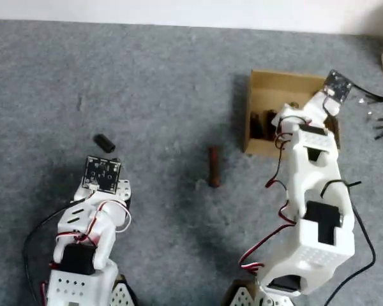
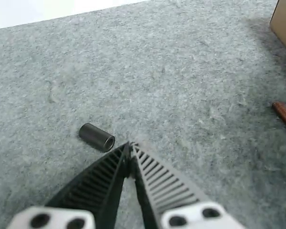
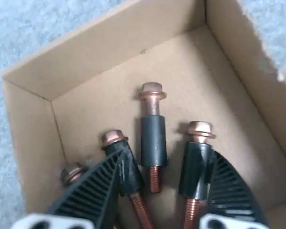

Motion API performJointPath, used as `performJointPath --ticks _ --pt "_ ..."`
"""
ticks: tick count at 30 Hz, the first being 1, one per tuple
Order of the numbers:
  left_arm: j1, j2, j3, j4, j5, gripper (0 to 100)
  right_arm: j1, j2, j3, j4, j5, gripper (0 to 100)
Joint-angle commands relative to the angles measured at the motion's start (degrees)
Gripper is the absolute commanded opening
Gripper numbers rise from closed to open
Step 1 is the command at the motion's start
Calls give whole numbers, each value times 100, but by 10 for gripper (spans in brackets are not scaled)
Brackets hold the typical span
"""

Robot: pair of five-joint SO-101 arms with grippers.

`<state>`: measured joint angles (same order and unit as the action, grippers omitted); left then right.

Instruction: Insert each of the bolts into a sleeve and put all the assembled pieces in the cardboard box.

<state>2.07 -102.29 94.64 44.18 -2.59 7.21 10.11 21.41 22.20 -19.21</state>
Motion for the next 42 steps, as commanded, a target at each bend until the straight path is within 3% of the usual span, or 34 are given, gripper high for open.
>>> performJointPath --ticks 1,6,10,15,18,24,30,35,42 --pt "-48 -31 -57 -167 -18 17 -119 -462 -224 119 9 223" --pt "-180 -40 -101 -167 0 15 -716 -1543 -84 1270 62 223" --pt "-620 -40 -180 -176 18 14 -1473 -2255 664 1332 114 223" --pt "-831 -31 -224 -167 35 17 -2369 -2923 1473 1332 1275 223" --pt "-1095 -31 -224 -167 440 17 -2800 -3257 1833 1323 1899 223" --pt "-1218 -31 -180 -396 527 18 -3327 -3459 2273 1323 2163 223" --pt "-1218 -4 -207 -387 536 18 -3503 -3459 2659 1042 2163 223" --pt "-1613 22 -242 -404 879 18 -3503 -3459 3327 154 2163 223" --pt "-2167 22 -295 -404 1134 18 -3477 -3459 3591 13 2171 223"
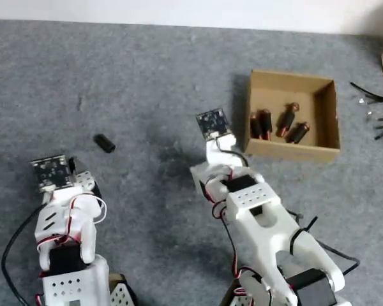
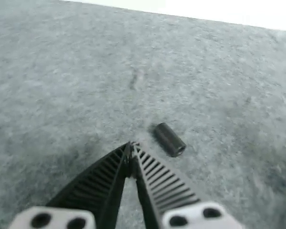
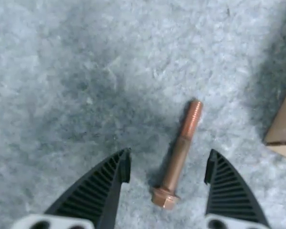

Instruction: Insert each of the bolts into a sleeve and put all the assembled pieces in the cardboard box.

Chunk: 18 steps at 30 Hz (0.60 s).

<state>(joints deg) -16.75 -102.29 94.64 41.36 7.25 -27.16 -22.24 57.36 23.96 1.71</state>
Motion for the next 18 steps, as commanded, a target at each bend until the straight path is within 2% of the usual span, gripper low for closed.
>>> performJointPath --ticks 1,18 --pt "-338 22 -295 -123 149 18 -31 -224 4 -163 79 223" --pt "-347 22 -268 -132 132 18 -31 -224 22 -145 79 223"
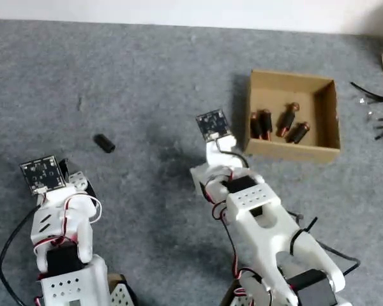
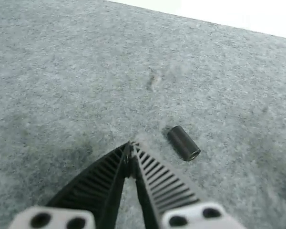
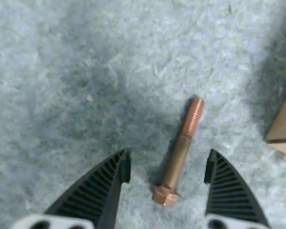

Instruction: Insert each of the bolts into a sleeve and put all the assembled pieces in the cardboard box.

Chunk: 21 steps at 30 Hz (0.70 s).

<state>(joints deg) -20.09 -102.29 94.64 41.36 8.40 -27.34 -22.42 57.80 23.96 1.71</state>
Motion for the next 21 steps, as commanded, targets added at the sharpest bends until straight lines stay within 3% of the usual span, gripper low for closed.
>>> performJointPath --ticks 1,11,15,21 --pt "-13 22 -268 -132 18 18 -13 -198 -22 -145 79 223" --pt "-22 426 -840 -316 18 18 277 -207 180 -154 79 223" --pt "-4 1877 -1455 -466 -141 18 435 -207 180 -163 79 223" --pt "637 4602 -2448 -958 -237 18 435 -207 180 -163 88 223"
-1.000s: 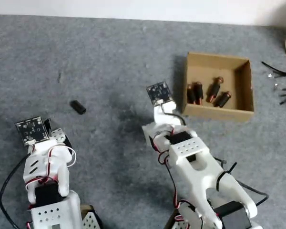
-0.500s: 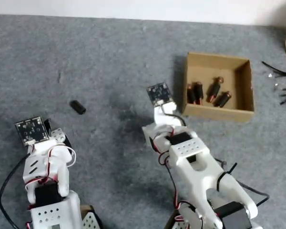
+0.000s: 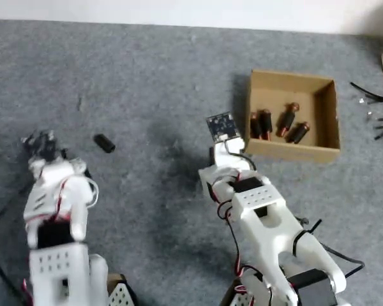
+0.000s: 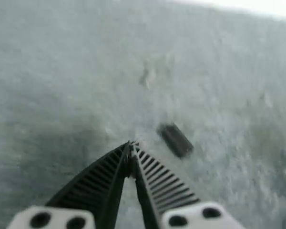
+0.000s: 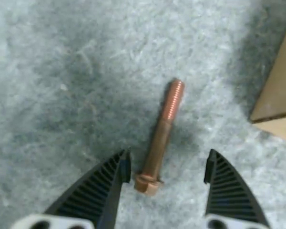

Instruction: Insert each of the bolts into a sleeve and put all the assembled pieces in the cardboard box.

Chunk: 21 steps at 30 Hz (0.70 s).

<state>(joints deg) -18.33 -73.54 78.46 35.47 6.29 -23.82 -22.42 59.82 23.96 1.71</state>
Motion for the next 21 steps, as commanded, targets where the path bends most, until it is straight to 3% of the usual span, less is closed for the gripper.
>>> performJointPath --ticks 1,10,16,21 --pt "541 2114 -1007 -448 -18 28 84 -207 -22 -163 88 223" --pt "646 4418 -2246 -527 18 314 75 -198 -4 -418 88 223" --pt "646 5288 -3046 -527 1538 330 75 -198 -4 -418 88 223" --pt "611 6255 -3802 -527 1899 330 75 -198 -4 -418 88 223"
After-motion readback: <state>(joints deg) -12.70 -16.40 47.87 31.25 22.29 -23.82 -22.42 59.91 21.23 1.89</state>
